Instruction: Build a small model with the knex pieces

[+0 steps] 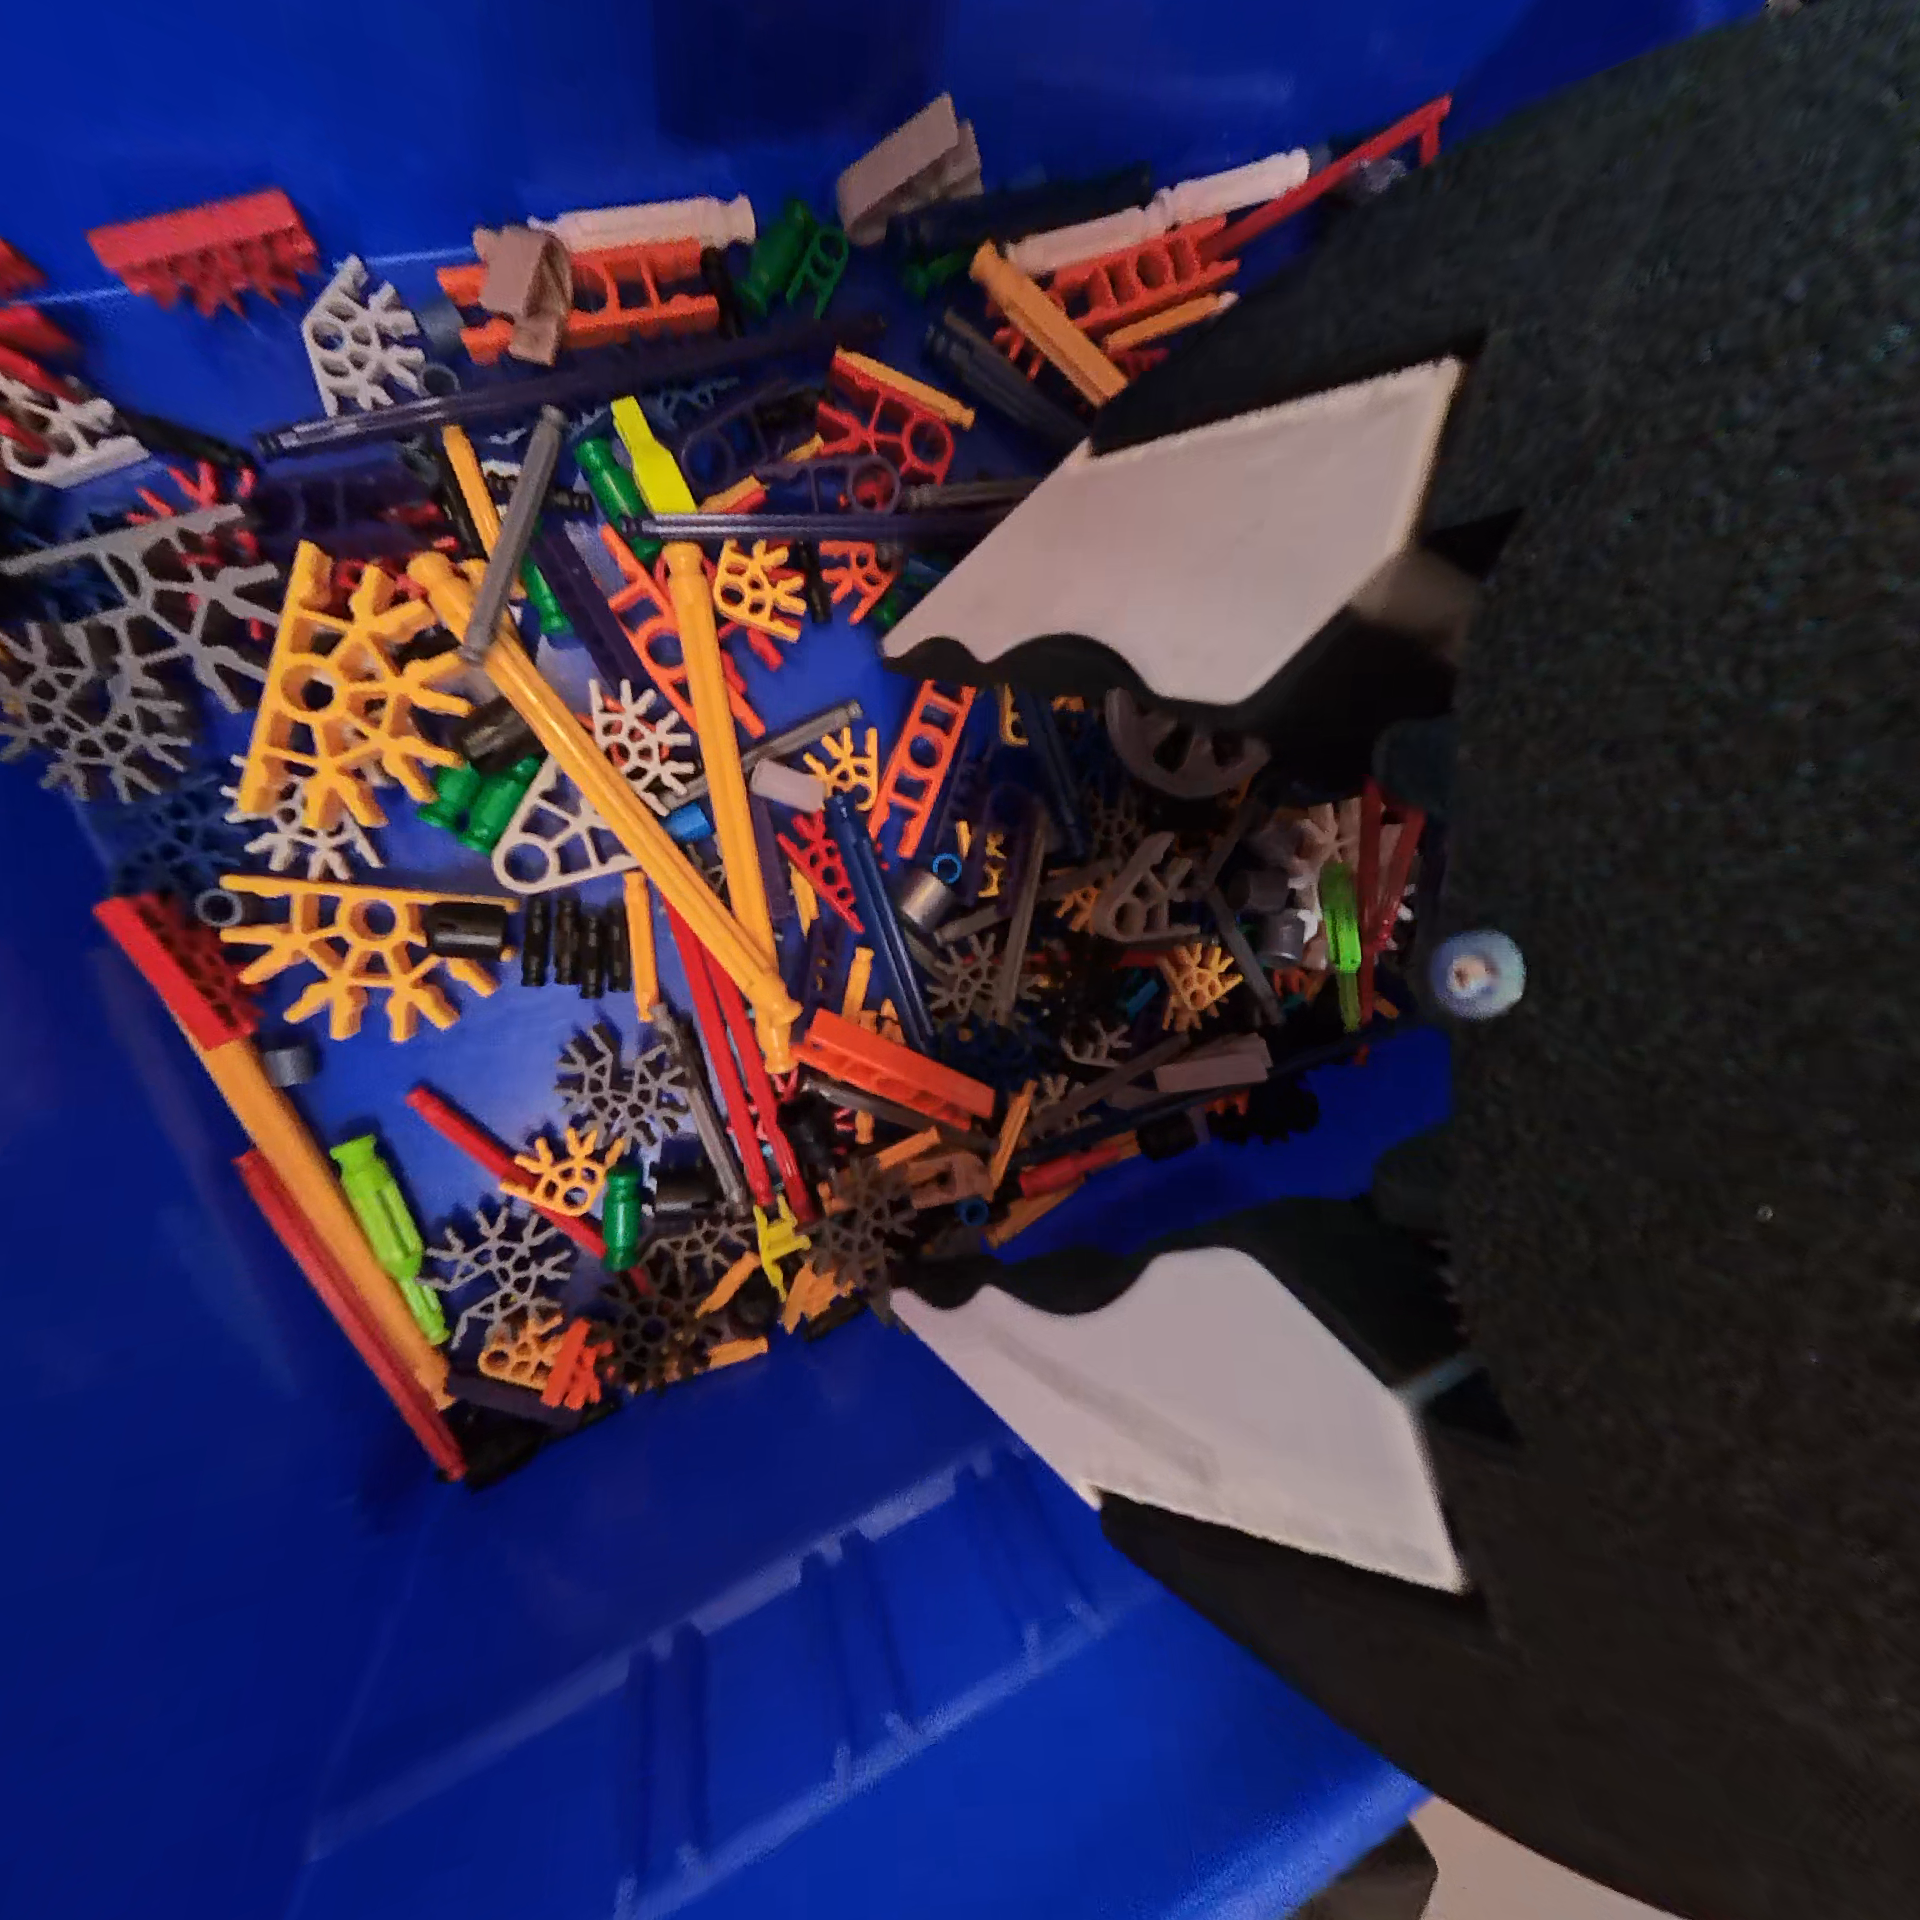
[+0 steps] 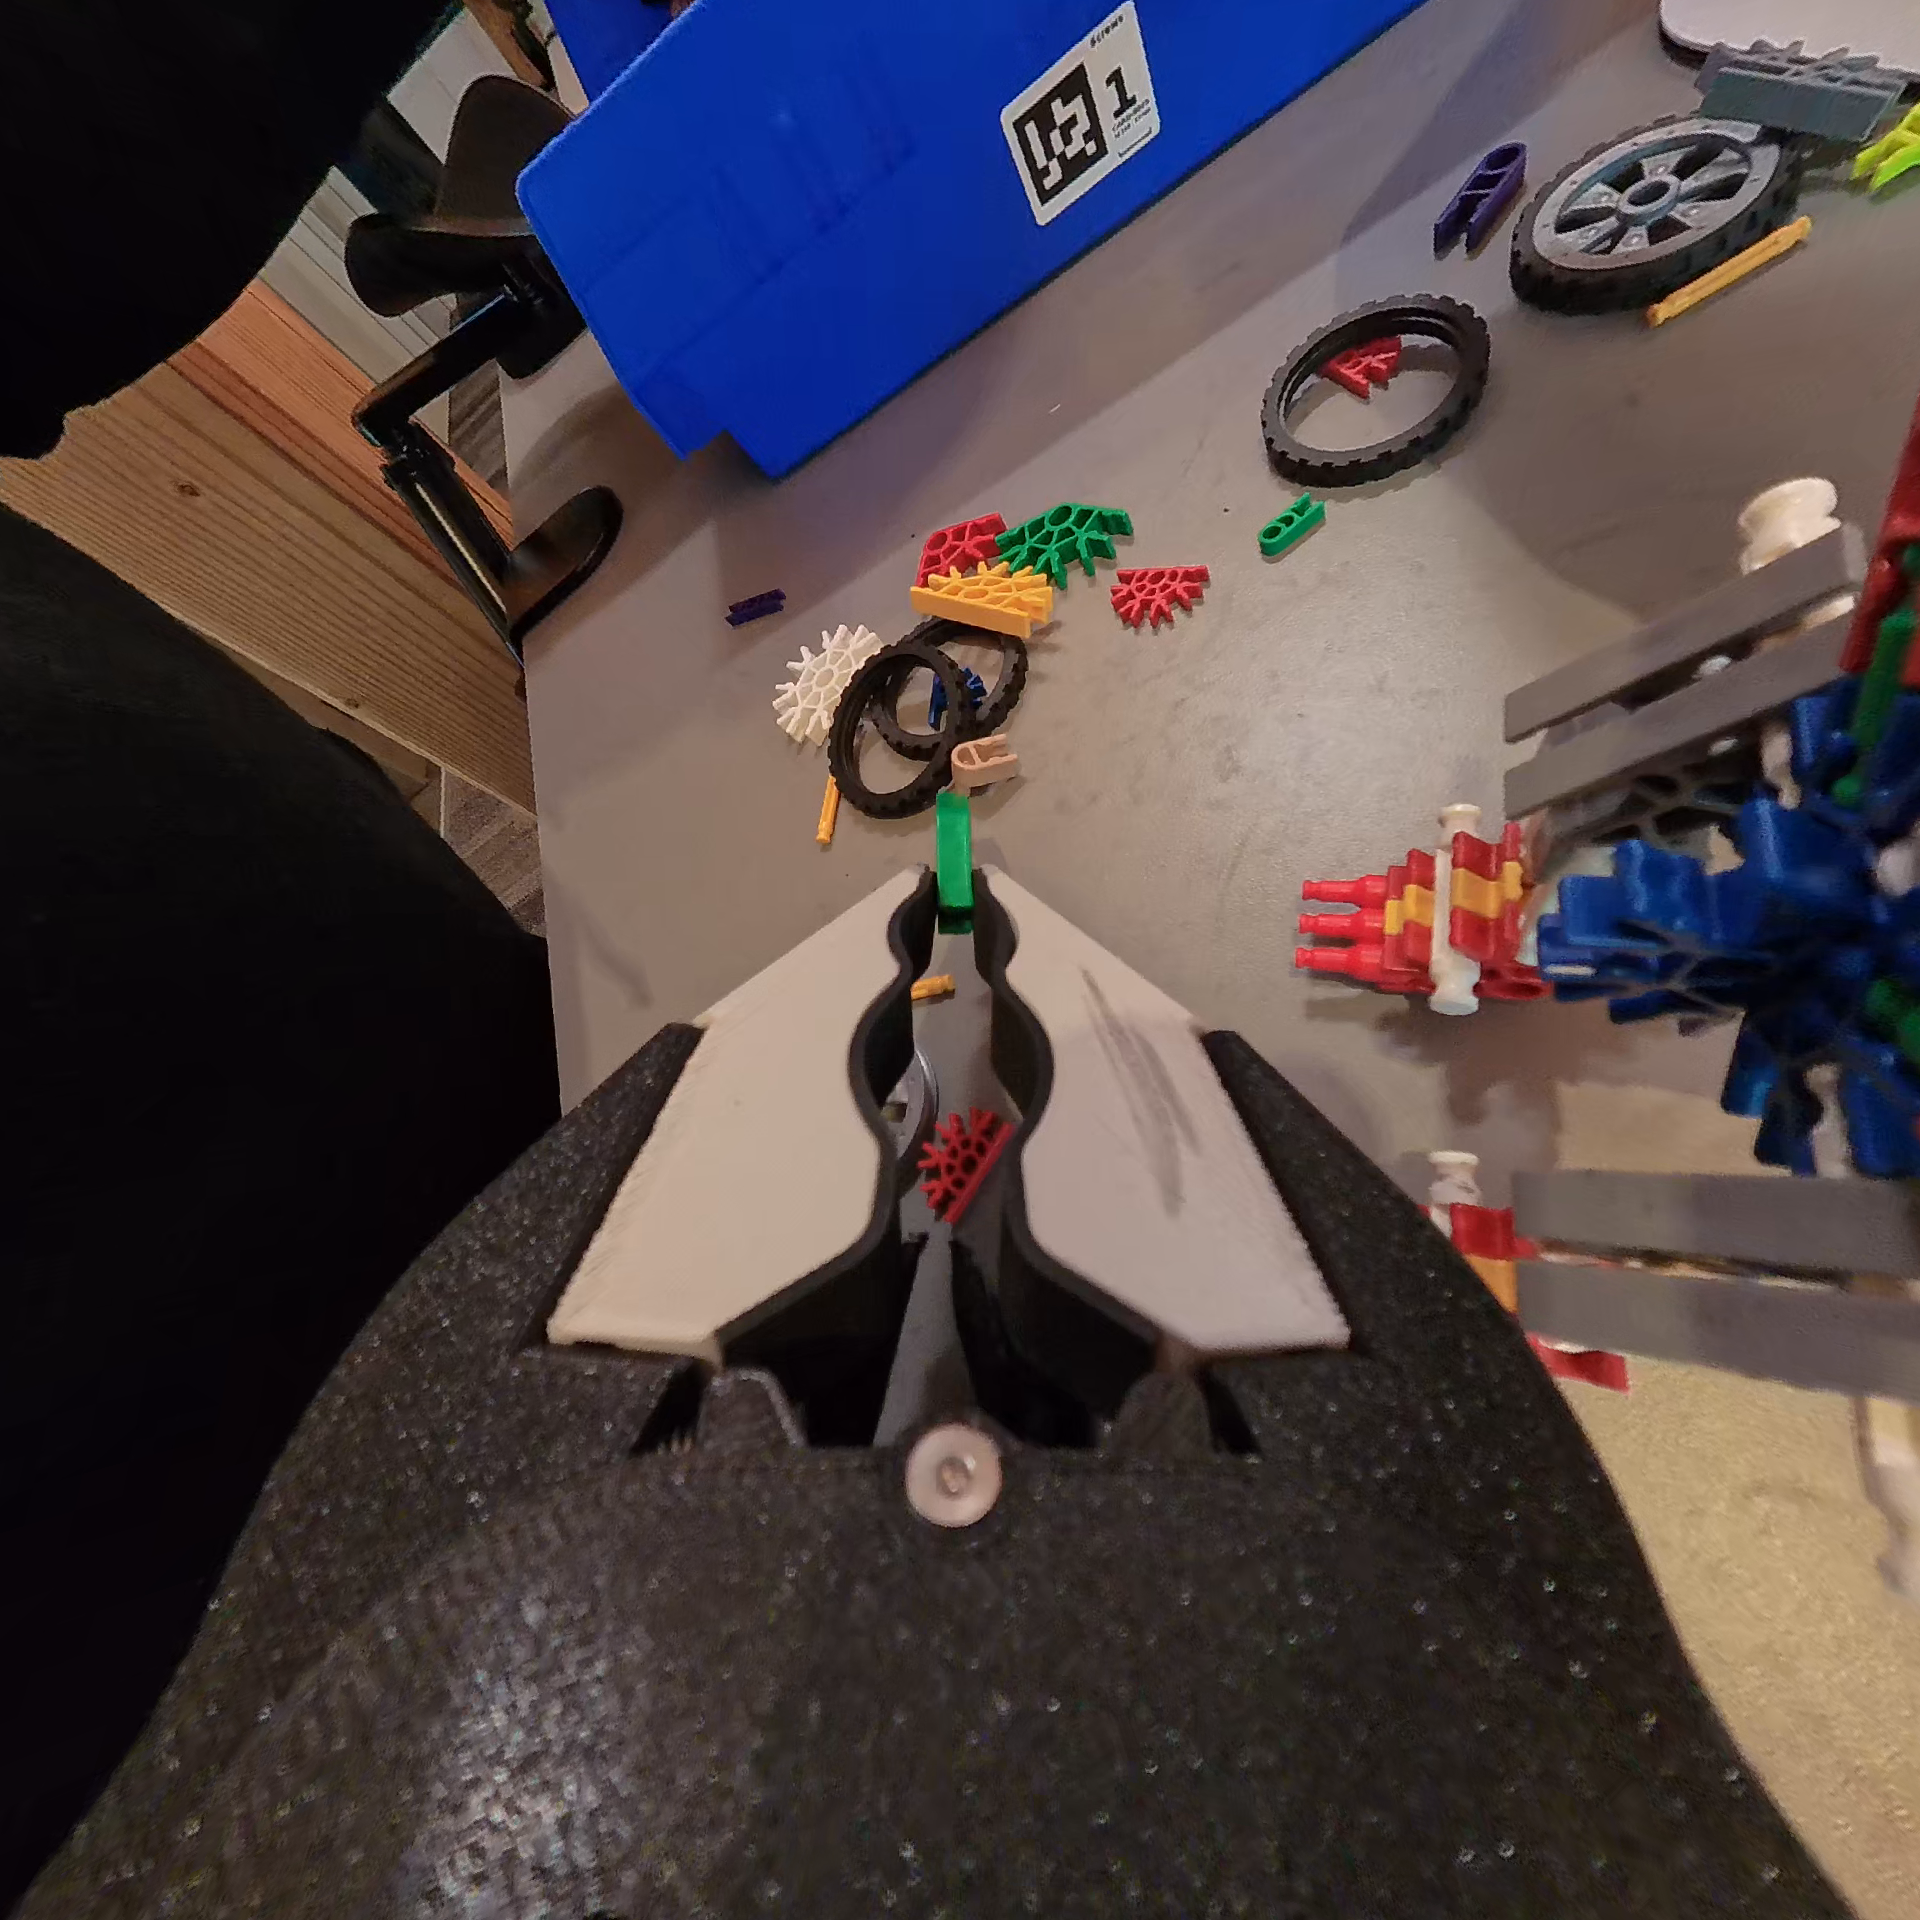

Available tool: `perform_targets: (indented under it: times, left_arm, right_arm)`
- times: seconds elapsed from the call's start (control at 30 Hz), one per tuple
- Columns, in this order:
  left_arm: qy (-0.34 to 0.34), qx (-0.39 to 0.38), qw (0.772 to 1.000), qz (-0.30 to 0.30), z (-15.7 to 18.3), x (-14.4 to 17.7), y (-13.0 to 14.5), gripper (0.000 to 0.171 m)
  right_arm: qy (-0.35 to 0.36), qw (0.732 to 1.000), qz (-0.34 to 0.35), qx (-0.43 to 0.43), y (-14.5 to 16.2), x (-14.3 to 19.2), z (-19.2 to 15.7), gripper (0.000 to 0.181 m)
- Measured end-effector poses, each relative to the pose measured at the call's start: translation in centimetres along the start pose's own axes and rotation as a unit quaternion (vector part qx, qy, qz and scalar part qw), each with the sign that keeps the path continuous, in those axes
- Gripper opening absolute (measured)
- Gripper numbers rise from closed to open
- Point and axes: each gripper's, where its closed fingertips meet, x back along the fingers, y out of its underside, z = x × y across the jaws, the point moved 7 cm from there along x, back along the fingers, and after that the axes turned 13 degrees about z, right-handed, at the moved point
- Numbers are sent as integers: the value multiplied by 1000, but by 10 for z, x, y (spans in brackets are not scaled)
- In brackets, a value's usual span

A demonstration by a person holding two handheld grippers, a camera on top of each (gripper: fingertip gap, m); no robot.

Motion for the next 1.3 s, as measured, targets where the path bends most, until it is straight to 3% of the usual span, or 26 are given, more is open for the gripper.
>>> perform_targets:
  times: [0.1, 0.23, 0.33, 0.4, 0.6, 0.87, 1.1, 1.3]
  left_arm:
    - [20, 32, 999, 0, 0, -4, 0, 108]
    - [46, 62, 997, 17, 3, -5, -3, 124]
    - [68, 69, 995, 29, 9, -1, -6, 118]
    - [109, 81, 990, 40, 22, 4, -8, 105]
    - [159, 73, 983, 48, 54, 14, -2, 105]
    - [223, 48, 974, 13, 78, 39, 21, 80]
    - [128, 71, 989, 34, 35, 66, 24, 87]
    - [71, 55, 996, -9, 17, 66, 39, 90]
  right_arm:
    - [0, 1000, 2, 0, 0, 0, 0, 6]
    - [-1, 1000, 5, 0, -1, 1, 0, 6]
    - [-1, 1000, 6, 0, -1, 1, 0, 6]
    - [-2, 1000, 6, 0, -1, 1, 0, 6]
    - [-3, 1000, 5, -1, -1, 1, 0, 6]
    - [-6, 1000, 2, -2, 0, 1, 0, 6]
    - [-6, 1000, 3, -1, 0, 1, -1, 6]
    - [-7, 1000, 4, -1, -1, 1, -1, 6]
